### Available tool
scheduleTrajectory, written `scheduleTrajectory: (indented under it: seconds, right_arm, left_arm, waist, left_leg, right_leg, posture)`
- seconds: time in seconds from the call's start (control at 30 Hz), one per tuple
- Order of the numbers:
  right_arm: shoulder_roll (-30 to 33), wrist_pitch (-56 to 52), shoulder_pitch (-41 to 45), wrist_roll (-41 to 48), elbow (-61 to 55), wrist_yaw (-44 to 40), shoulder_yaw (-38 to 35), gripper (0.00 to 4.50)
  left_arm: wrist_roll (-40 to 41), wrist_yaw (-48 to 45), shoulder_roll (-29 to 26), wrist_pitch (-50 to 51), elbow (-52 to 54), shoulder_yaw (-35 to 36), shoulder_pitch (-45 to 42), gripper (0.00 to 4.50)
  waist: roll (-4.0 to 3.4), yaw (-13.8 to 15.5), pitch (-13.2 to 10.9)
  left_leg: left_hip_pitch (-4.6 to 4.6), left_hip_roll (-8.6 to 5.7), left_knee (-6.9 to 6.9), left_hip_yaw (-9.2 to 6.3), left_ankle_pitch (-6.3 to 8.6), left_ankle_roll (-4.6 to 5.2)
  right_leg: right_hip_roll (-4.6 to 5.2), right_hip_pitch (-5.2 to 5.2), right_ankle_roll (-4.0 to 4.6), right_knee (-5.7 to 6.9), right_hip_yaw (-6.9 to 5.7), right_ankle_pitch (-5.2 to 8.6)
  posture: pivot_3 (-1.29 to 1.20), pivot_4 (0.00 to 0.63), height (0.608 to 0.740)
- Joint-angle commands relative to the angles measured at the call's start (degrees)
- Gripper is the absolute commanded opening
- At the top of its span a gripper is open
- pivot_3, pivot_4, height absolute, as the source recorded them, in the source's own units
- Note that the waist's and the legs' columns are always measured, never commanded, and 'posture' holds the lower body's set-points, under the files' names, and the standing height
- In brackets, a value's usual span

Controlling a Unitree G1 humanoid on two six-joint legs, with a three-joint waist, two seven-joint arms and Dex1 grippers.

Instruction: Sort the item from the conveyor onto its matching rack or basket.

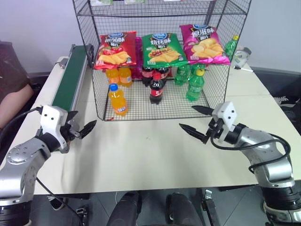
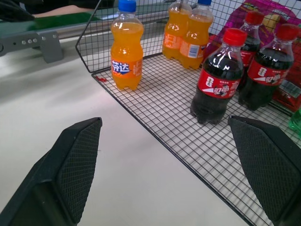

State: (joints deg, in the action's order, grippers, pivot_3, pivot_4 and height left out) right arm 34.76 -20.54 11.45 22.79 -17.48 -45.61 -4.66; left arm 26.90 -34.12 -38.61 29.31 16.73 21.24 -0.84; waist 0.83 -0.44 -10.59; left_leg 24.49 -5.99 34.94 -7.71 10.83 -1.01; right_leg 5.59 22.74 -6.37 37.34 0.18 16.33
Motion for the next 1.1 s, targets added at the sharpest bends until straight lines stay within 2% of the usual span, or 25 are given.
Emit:
scheduleTrajectory:
  seconds: [0.03,1.1]
  right_arm:
    - [-0.5,0.9,0.9,0.4,-1.0,0.4,-0.2,4.5]
    - [-3.2,2.2,4.3,0.1,1.6,0.0,3.7,4.5]
  left_arm:
    - [-0.1,0.2,-0.6,-1.5,0.6,1.8,-0.7,4.46]
    - [1.7,2.3,0.0,1.4,5.0,6.0,3.0,4.46]
  waist:
    - [0.0,0.0,0.0]
    - [0.0,-0.1,0.0]
  left_leg:
    - [0.0,0.0,0.0,0.0,0.0,0.0]
    - [0.0,0.01,-0.05,0.0,0.0,0.0]
  right_leg:
    - [0.0,0.0,0.0,0.0,0.0,0.0]
    - [-0.01,0.03,0.0,-0.03,0.0,0.0]
  posture:
    - [0.0,0.15,0.74]
    - [0.0,0.15,0.74]
